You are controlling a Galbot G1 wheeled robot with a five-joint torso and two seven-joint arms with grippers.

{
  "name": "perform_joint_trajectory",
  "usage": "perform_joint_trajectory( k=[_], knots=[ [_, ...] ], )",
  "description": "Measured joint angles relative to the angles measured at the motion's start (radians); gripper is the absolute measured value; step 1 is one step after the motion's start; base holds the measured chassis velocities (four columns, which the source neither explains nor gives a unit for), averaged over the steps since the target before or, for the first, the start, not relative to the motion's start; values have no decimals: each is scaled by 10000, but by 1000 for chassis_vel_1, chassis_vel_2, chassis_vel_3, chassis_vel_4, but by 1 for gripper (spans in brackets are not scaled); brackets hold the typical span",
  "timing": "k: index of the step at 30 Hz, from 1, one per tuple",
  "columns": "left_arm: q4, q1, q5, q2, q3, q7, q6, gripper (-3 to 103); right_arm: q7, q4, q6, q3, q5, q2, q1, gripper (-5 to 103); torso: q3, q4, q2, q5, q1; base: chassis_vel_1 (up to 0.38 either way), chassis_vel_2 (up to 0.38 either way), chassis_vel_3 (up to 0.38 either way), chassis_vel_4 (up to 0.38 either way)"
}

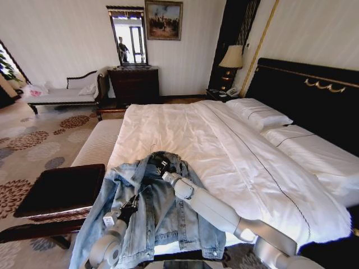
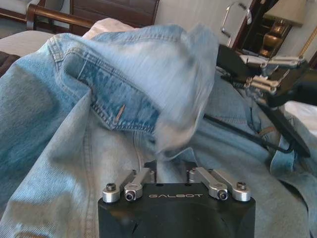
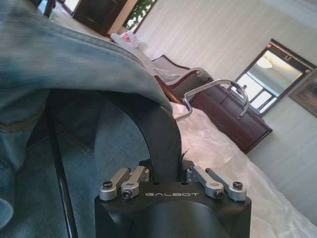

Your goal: Pick up the clothes from the bed and hang them on the clothes hanger.

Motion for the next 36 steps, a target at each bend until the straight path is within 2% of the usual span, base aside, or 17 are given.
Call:
perform_joint_trajectory(
  k=[1,4,6,7,8,10,12,13,14,16,19,26,28,30,31,36],
  knots=[
    [0,0,0,0,0,0,0,29,0,0,0,0,0,0,0,27,0,0,0,0,0,0,0,0,0],
    [-25,222,157,-80,-33,22,24,45,140,53,181,158,-168,69,-255,27,0,0,0,0,0,0,0,0,0],
    [-53,271,174,-83,-40,28,26,45,142,53,200,173,-192,72,-290,27,0,0,0,0,0,0,0,0,0],
    [-130,372,222,-84,-64,36,27,56,137,23,260,192,-266,101,-353,27,0,-1,1,0,0,0,0,0,0],
    [-186,427,237,-80,-79,37,27,56,123,-35,288,193,-316,135,-361,27,0,-1,1,0,0,0,0,0,0],
    [-315,544,251,-65,-131,33,28,67,69,-193,327,175,-389,244,-334,27,0,-2,0,0,0,0,0,0,0],
    [-358,584,260,-61,-157,32,26,67,38,-256,332,140,-392,284,-299,27,0,-2,0,0,0,0,0,0,0],
    [-471,699,334,-52,-241,30,3,78,-57,-457,337,-40,-390,382,-109,27,0,-1,0,0,0,0,0,0,0],
    [-558,788,373,-48,-314,33,-34,83,-112,-615,344,-208,-379,447,34,27,0,0,0,0,0,0,0,0,0],
    [-603,837,378,-46,-355,38,-48,83,-135,-726,351,-308,-370,485,111,27,1,1,0,0,1,0,0,0,0],
    [-883,1122,381,-49,-526,100,-96,97,-255,-1429,472,-765,-386,702,607,27,1,0,0,-1,1,0,0,0,0],
    [-1368,1430,360,-28,-865,167,-121,100,-397,-2418,733,-1227,-591,944,1237,27,2,2,-1,-1,1,0,0,0,0],
    [-1586,1471,212,-6,-1112,146,-77,100,-411,-2538,776,-1249,-612,975,1339,27,1,0,0,-2,1,0,0,0,0],
    [-1988,1551,-346,80,-1833,8,81,100,-430,-2595,815,-1291,-619,991,1388,27,1,-2,-1,-2,2,0,0,0,0],
    [-1988,1551,-346,80,-1833,8,81,100,-430,-2595,815,-1291,-619,991,1388,27,1,-2,-1,-2,2,0,0,0,0],
    [-2521,1723,-2632,467,-4789,-173,543,100,-438,-2640,884,-1257,-758,1114,1288,27,2,2,0,0,1,0,0,0,0]
  ],
)
